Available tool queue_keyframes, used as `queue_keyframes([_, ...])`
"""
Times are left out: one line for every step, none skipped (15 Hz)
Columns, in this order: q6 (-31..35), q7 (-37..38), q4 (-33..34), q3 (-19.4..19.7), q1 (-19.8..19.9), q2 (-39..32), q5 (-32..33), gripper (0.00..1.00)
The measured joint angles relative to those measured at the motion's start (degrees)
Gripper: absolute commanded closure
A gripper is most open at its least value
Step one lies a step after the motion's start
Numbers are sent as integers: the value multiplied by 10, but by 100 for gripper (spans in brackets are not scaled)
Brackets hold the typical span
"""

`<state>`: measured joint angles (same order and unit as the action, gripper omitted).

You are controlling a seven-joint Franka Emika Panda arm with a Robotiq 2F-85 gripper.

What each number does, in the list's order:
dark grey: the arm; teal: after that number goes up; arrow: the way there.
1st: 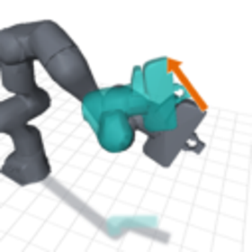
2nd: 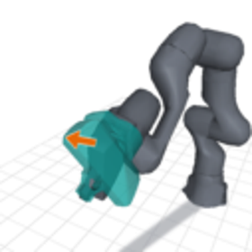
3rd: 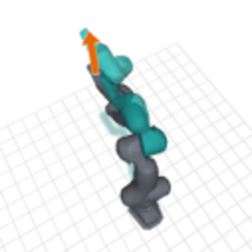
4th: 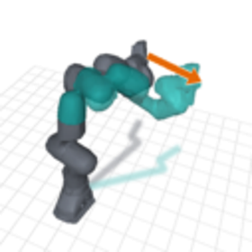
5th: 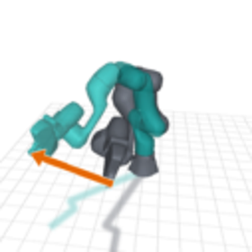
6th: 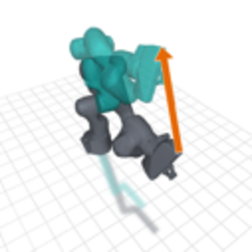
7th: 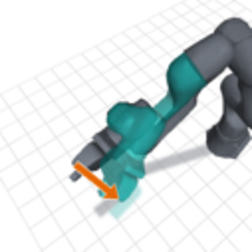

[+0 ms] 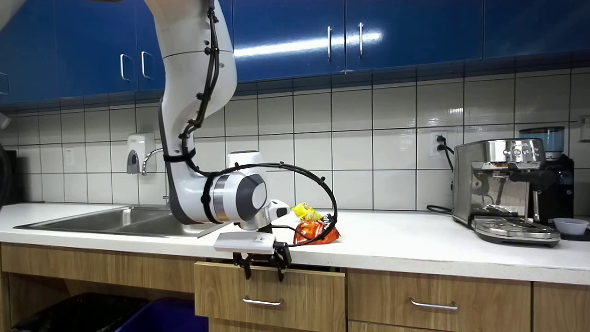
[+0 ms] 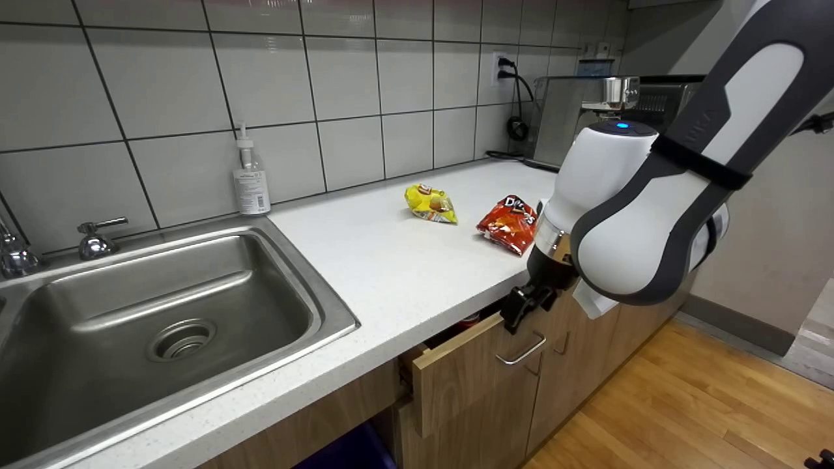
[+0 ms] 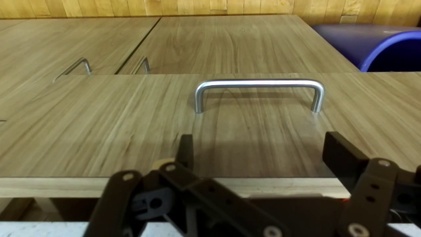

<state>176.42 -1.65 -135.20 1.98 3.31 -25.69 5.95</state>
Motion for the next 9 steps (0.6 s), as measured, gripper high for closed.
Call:
queue_keyframes([0,0,0,0,0,0,0,0])
queue_keyframes([0,0,0,0,0,0,0,0])
queue_keyframes([1,0,-1,0,0,0,0,0])
queue_keyframes([3,0,-2,0,0,0,0,0])
queue_keyframes([5,0,-3,0,0,0,0,0])
queue_keyframes([9,0,-4,0,0,1,0,0])
queue_keyframes([13,0,-7,0,0,1,0,0])
queue_keyframes([19,0,-9,0,0,2,0,0])
queue_keyframes([25,0,-13,0,0,3,0,0])
